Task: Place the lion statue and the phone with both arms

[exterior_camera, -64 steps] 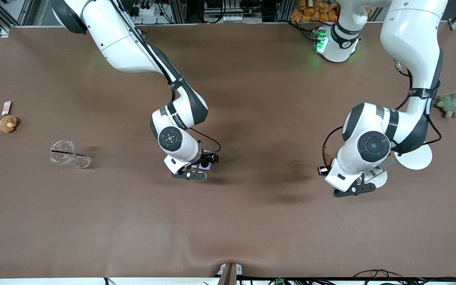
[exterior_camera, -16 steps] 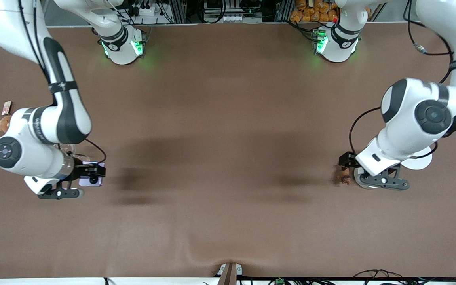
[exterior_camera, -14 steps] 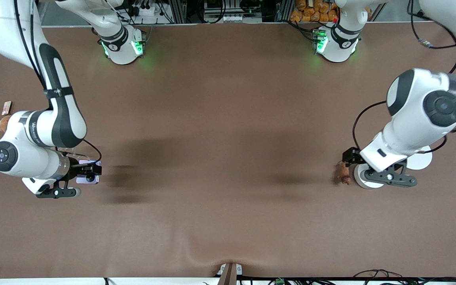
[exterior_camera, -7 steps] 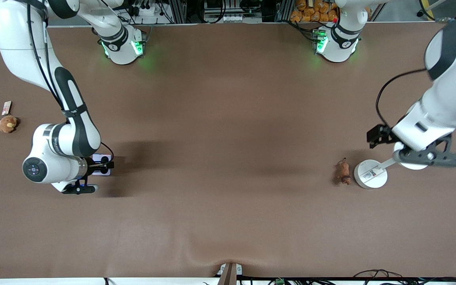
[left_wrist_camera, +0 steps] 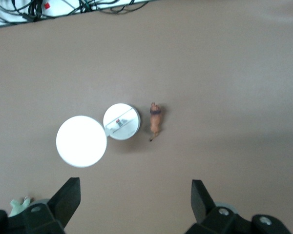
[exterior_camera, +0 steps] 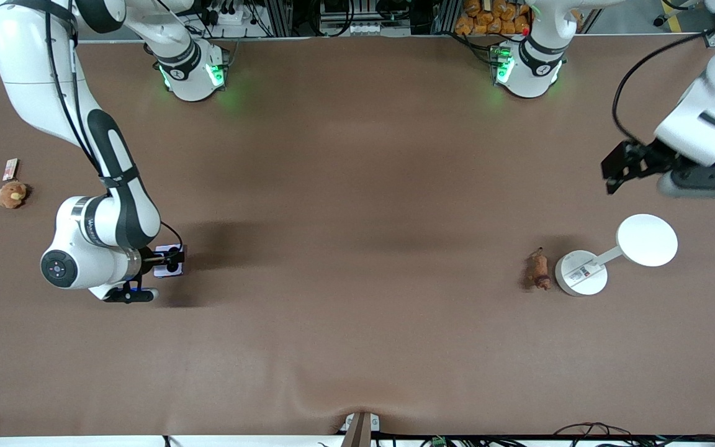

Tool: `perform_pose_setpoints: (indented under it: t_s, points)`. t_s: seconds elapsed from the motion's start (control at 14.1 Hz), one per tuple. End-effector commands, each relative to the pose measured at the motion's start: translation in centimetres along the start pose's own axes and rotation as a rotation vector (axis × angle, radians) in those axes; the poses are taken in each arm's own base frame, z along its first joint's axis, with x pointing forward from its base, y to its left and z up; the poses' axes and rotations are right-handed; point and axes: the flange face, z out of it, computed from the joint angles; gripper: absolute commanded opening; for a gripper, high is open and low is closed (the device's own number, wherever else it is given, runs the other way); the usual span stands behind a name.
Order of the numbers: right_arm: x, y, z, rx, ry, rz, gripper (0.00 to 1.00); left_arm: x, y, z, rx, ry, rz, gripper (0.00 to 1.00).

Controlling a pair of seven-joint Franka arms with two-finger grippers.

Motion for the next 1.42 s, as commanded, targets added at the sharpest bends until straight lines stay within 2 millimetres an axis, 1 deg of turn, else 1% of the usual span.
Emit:
perform_pose_setpoints:
  t_s: [0.0,0.07,0.21,0.28,0.36,0.43,0.57,0.64,0.71,0.92,1.07,1.21,1.28,1.35]
  points:
    - [-1.3,0.0,-5.8,0.025,0.069,-0.025,1.00,-1.3,-1.0,-0.5,-0.037,-0.042,-0.020,1.00]
    - [-1.8,0.0,-8.4,0.023,0.110,-0.053,1.00,-1.9,-1.2,-0.7,-0.064,-0.070,-0.037,1.00]
    - [-3.6,-0.4,-13.5,0.017,0.170,-0.104,1.00,-2.7,-1.5,-1.3,-0.072,-0.084,-0.045,1.00]
    - [-4.7,-0.3,-15.8,0.013,0.193,-0.120,1.00,-3.1,-1.9,-1.8,-0.071,-0.089,-0.052,1.00]
    - [-5.9,-0.3,-18.1,0.012,0.210,-0.134,1.00,-3.3,-2.3,-1.8,-0.069,-0.095,-0.060,1.00]
    - [-7.3,-0.2,-20.4,0.006,0.224,-0.136,1.00,-3.6,-2.3,-1.9,-0.068,-0.105,-0.061,1.00]
    - [-9.9,1.1,-24.0,-0.006,0.244,-0.117,1.00,-3.8,-2.4,-1.8,-0.067,-0.112,-0.062,1.00]
    - [-11.3,1.5,-25.7,-0.003,0.252,-0.099,1.00,-3.8,-2.3,-1.6,-0.067,-0.115,-0.061,1.00]
    - [-12.5,1.5,-27.1,0.002,0.257,-0.094,1.00,-3.8,-2.3,-1.6,-0.067,-0.118,-0.060,1.00]
    - [-15.5,1.1,-30.1,0.025,0.247,0.019,1.00,-4.5,-3.0,-1.1,-0.066,-0.132,-0.071,1.00]
    - [-16.7,0.9,-32.5,0.029,0.245,0.043,1.00,-4.9,-3.5,-1.3,-0.065,-0.131,-0.079,1.00]
    - [-18.4,0.3,-36.2,0.025,0.244,0.049,1.00,-5.0,-4.3,-1.2,-0.073,-0.145,-0.096,1.00]
    - [-19.2,0.2,-37.4,0.021,0.235,0.058,1.00,-5.0,-4.7,-1.1,-0.095,-0.149,-0.109,1.00]
    - [-19.6,0.0,-37.8,0.015,0.224,0.058,1.00,-5.0,-5.4,-1.1,-0.111,-0.149,-0.125,1.00]
